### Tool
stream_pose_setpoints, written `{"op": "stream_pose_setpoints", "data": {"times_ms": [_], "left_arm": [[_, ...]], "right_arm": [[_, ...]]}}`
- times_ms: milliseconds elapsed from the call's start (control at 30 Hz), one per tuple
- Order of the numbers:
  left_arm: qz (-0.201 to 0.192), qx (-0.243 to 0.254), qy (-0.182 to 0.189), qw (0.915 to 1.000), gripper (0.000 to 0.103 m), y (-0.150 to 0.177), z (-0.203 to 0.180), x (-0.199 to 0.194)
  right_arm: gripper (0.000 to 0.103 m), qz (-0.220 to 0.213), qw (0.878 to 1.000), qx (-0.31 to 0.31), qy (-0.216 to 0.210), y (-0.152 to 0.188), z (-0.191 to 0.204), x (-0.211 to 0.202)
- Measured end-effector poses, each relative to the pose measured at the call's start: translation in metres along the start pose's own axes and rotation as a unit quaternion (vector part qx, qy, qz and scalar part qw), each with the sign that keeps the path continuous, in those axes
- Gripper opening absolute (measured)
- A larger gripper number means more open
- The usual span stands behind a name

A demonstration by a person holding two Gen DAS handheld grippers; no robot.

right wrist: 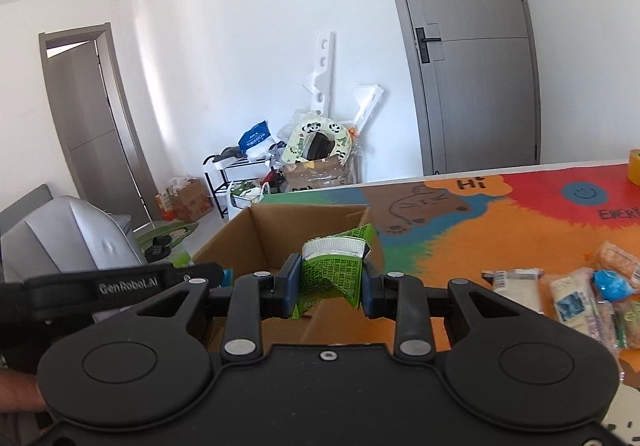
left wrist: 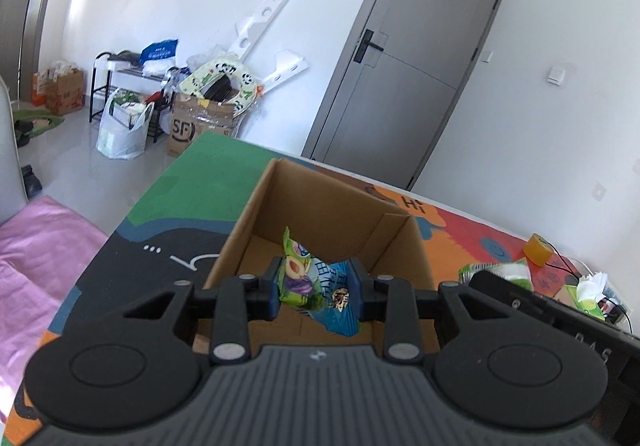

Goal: Organize snacks
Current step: 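Carry both snacks over the cardboard box and open the left tool, then open the right tool over the box to drop the green candy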

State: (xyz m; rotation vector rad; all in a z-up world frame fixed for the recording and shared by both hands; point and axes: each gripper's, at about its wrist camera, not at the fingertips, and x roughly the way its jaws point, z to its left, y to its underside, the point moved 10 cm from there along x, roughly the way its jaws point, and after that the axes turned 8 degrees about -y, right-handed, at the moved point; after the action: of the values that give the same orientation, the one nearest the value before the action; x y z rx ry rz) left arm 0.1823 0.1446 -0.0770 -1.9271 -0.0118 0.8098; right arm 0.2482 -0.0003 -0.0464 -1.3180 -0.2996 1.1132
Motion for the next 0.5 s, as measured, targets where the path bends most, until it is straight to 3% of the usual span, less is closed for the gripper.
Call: {"op": "stream_pose_setpoints", "data": {"times_ms": [500], "left_arm": [[0.004, -0.017, -0.009, 0.9998, 0.033, -0.004, 0.02, 0.002]], "right_arm": [[0.031, 0.015, 0.999, 0.008, -0.029, 0.001, 0.025, 0.026]]}}
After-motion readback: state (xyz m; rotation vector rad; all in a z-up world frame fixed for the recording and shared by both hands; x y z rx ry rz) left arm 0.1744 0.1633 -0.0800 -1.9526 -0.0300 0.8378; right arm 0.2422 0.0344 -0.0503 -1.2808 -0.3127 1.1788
